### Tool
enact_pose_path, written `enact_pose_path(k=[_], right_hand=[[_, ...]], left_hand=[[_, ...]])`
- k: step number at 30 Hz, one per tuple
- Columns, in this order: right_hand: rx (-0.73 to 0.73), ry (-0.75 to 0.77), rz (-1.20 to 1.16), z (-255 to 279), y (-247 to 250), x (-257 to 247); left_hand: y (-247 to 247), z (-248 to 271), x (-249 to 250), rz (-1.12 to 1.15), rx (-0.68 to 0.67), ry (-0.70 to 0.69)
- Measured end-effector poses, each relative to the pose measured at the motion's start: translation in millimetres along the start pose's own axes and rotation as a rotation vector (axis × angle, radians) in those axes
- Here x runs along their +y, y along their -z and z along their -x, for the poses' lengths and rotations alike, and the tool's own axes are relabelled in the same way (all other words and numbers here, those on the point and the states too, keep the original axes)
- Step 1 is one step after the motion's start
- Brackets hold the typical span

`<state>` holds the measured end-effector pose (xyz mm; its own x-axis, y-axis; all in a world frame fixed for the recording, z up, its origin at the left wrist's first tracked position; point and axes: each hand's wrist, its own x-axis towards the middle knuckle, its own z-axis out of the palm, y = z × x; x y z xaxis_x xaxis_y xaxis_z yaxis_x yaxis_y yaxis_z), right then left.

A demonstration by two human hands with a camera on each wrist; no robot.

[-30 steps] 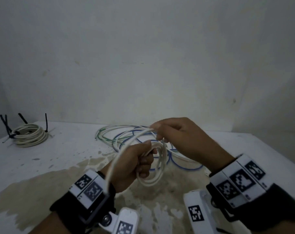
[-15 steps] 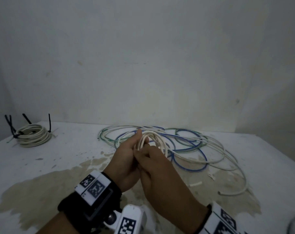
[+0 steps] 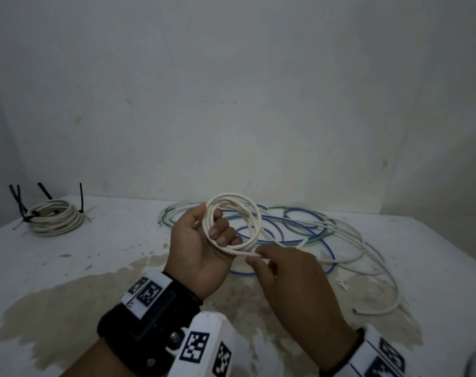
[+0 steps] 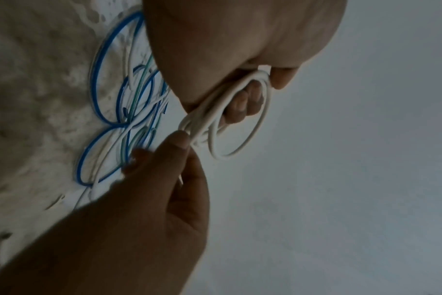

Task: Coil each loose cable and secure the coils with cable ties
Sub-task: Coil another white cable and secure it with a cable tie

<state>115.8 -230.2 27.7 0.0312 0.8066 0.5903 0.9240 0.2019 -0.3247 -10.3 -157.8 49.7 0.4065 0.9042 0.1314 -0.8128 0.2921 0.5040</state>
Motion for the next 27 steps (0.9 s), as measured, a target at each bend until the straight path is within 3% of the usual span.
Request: enact_pose_path(k=[5, 8, 14, 20, 27], right_hand=[[-0.037, -0.527, -0.816, -6.2, -3.0, -1.3], [-0.061, -0.623, -1.082, -11.9, -4.1, -1.9], [0.006, -0.386, -0.884, -14.6, -11.6, -3.8], [0.034, -0.41, -0.998, -11.8, -6.3, 9.9], [0.117, -0.132, -0.485, -3.9, -2.3, 11.3]], left_hand=[[-2.1, 1.2, -7.3, -0.005, 0.117, -0.022], [-3.0, 2.8, -12.3, -0.035, 0.148, -0.034], [-6.9, 7.9, -26.6, -0.065, 0.107, -0.028], [2.3, 10.4, -26.0, -0.21, -0.03, -0.023], [9.0, 8.8, -18.5, -0.674, -0.033, -0.074]])
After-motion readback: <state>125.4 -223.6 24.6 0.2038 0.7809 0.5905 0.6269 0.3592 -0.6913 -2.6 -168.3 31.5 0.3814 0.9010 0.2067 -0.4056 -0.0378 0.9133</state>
